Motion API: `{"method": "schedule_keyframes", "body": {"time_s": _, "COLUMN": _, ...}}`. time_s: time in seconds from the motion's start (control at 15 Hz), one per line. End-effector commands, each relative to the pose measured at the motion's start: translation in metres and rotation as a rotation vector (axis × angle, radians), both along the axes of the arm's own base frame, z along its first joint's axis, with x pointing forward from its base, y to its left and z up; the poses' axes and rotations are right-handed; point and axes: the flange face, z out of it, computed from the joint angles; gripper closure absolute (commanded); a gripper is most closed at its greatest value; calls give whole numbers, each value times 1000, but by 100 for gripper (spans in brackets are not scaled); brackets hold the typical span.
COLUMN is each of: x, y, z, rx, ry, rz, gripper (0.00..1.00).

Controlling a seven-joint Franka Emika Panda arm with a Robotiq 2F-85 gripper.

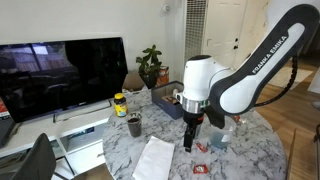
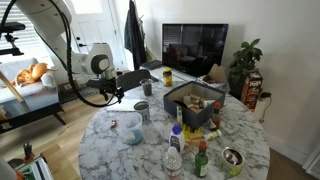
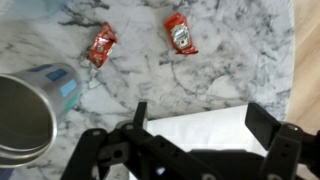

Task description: Pick up the silver cup and place it the right way up on the table, pick up the red ketchup sachets on the table and put them in the silver cup one by one

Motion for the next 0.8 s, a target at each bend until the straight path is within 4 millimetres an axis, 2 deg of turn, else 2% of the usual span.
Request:
{"method": "schedule_keyframes", "body": {"time_s": 0.0, "x": -19, "y": 12, "z": -41, "rx": 17, "ry": 82, "rz": 183, "gripper": 0}}
{"method": "schedule_keyframes", "body": {"time_s": 0.2, "x": -27, "y": 9, "z": -71, "rx": -6, "ry": 160, "rz": 314, "gripper": 0}}
{"method": "schedule_keyframes", "body": {"time_s": 0.53, "x": -28, "y": 0, "z": -103, "rx": -2, "ry": 198, "rz": 386, "gripper": 0}}
{"method": "schedule_keyframes", "body": {"time_s": 0.6, "x": -28, "y": 0, "z": -108, "rx": 1, "ry": 199, "rz": 391, "gripper": 2}}
{"method": "schedule_keyframes", "body": {"time_s": 0.67, "x": -26, "y": 0, "z": -111, "rx": -1, "ry": 198, "rz": 395, "gripper": 11}}
{"method": "schedule_keyframes", "body": {"time_s": 0.73, "x": -26, "y": 0, "z": -115, "rx": -1, "ry": 201, "rz": 398, "gripper": 15}}
